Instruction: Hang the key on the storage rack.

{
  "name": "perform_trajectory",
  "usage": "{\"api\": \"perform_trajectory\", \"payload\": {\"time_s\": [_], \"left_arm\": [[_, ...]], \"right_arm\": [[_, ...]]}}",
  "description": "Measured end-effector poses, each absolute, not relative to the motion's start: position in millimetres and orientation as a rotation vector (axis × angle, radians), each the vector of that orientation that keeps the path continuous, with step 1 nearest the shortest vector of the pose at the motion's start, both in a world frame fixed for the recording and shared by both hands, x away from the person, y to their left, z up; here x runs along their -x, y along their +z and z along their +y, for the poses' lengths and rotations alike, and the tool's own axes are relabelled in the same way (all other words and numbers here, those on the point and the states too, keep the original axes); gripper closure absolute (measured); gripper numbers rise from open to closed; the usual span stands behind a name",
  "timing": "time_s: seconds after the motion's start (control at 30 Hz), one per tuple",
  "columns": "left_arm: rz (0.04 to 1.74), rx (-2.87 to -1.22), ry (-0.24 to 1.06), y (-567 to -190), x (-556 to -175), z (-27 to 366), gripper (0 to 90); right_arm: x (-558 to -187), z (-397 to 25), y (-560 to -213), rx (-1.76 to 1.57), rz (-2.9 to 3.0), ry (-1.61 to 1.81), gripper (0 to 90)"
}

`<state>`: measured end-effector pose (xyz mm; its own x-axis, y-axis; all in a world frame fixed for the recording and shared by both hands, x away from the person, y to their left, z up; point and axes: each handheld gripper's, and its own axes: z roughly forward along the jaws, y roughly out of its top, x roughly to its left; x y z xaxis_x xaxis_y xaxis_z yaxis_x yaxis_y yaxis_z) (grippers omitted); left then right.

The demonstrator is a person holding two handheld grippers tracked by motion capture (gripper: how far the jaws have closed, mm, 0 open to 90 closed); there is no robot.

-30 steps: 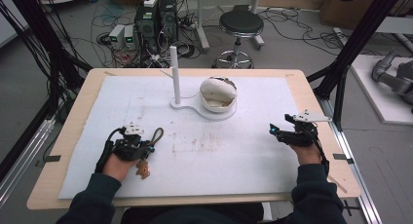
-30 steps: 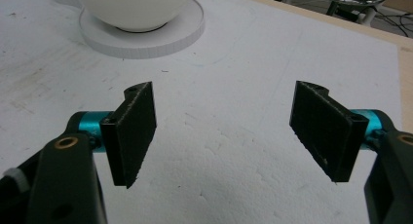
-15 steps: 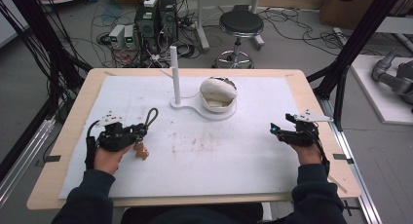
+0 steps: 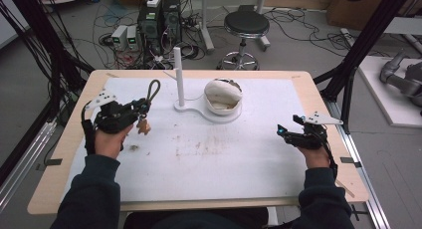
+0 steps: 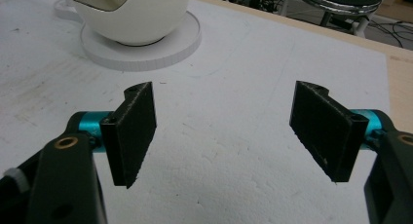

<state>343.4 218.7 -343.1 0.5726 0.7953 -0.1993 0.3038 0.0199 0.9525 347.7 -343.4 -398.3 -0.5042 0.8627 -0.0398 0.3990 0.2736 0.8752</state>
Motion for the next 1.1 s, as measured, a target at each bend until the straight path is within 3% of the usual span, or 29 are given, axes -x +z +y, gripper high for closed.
{"api": "perform_trajectory", "payload": {"time_s": [0.47,1.1], "left_arm": [[0.872,-1.583,0.419,-312,-382,184,77.0],[1.068,-1.681,0.438,-337,-430,165,76.9]], "right_arm": [[-348,-342,-399,-1.132,2.036,1.163,25.5],[-349,-342,-401,-1.136,2.053,1.164,25.5]]}}
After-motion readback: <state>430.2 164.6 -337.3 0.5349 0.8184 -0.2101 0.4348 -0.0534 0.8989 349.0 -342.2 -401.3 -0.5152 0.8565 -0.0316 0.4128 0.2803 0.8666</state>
